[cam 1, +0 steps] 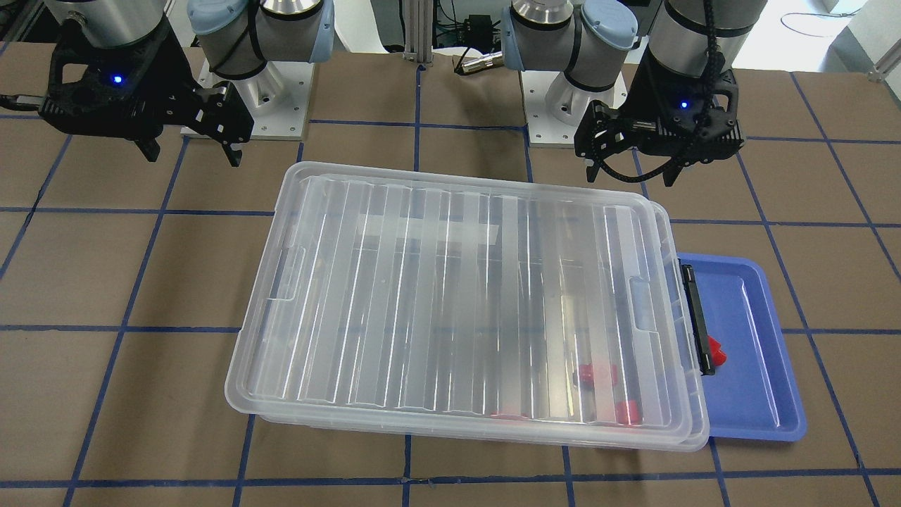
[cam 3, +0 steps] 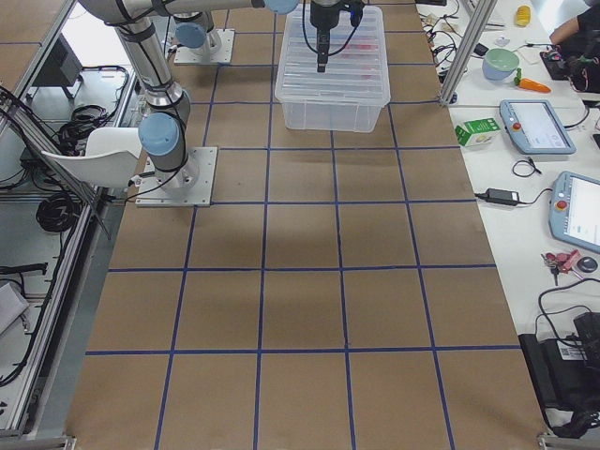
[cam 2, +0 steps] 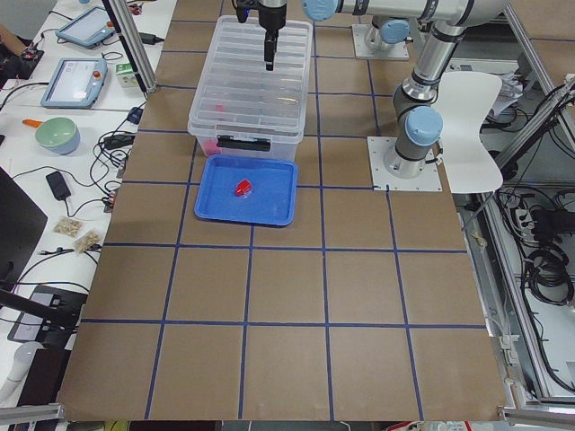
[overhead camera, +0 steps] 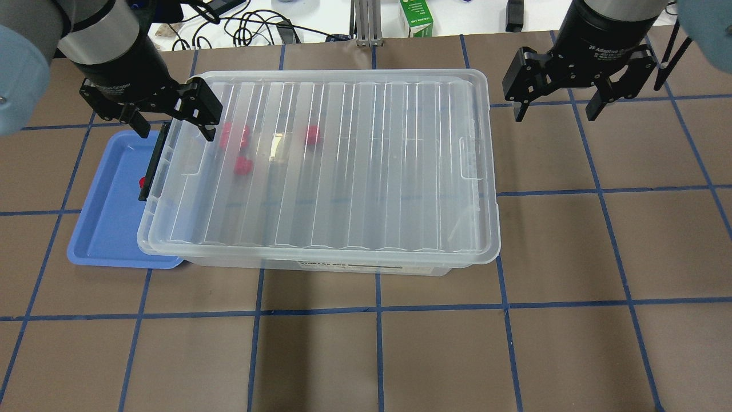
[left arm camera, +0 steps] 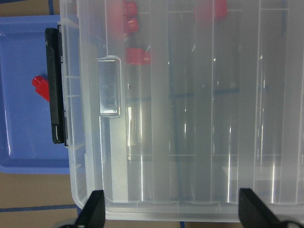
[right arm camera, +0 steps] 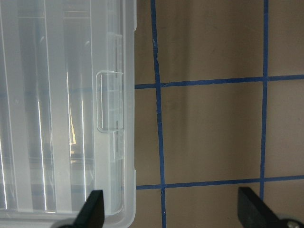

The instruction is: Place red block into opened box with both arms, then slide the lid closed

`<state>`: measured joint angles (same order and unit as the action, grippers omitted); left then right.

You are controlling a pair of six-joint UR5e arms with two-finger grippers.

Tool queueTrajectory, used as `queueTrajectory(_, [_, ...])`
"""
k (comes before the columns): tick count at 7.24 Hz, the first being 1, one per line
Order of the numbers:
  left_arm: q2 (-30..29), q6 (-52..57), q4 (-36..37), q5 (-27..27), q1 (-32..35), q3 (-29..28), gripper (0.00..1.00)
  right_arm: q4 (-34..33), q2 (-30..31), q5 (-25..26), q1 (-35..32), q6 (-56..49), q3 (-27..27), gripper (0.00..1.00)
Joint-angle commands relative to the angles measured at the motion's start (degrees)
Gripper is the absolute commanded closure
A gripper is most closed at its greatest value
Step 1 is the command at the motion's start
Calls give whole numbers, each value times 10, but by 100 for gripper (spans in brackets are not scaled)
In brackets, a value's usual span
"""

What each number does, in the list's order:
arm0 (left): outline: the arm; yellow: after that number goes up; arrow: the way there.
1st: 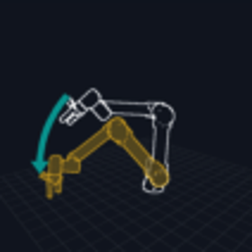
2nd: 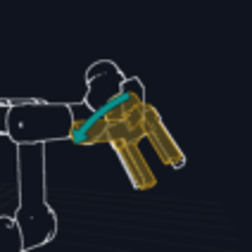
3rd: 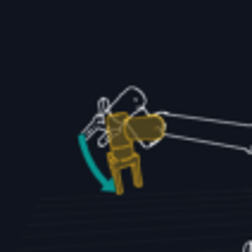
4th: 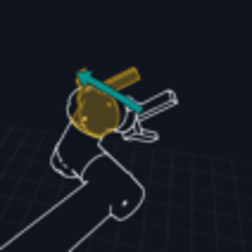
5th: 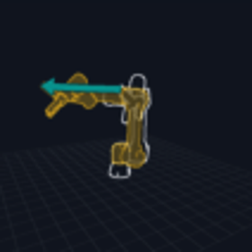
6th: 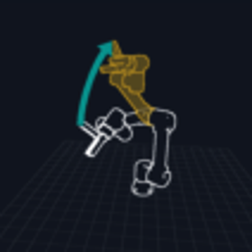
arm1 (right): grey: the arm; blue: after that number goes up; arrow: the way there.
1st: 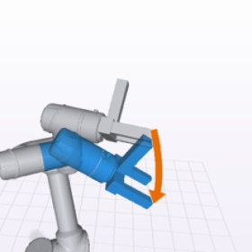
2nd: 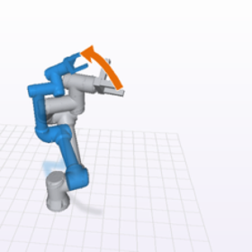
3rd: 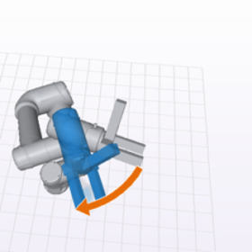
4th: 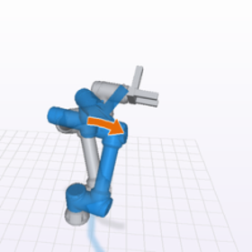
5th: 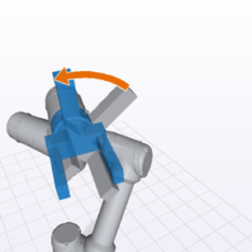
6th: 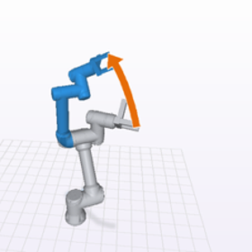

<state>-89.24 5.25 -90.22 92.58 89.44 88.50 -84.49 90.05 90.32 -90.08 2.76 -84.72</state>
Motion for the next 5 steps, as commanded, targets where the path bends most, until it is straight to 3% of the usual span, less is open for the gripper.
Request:
queueTrajectory(1, [0,-1,0,0,-1,0,0,0,-1,1,0,0,-1,0])
queueTrajectory(5, [0,-2,3,-6,-5,-3,0,-1,-36,-2,-3,7,-22,0])
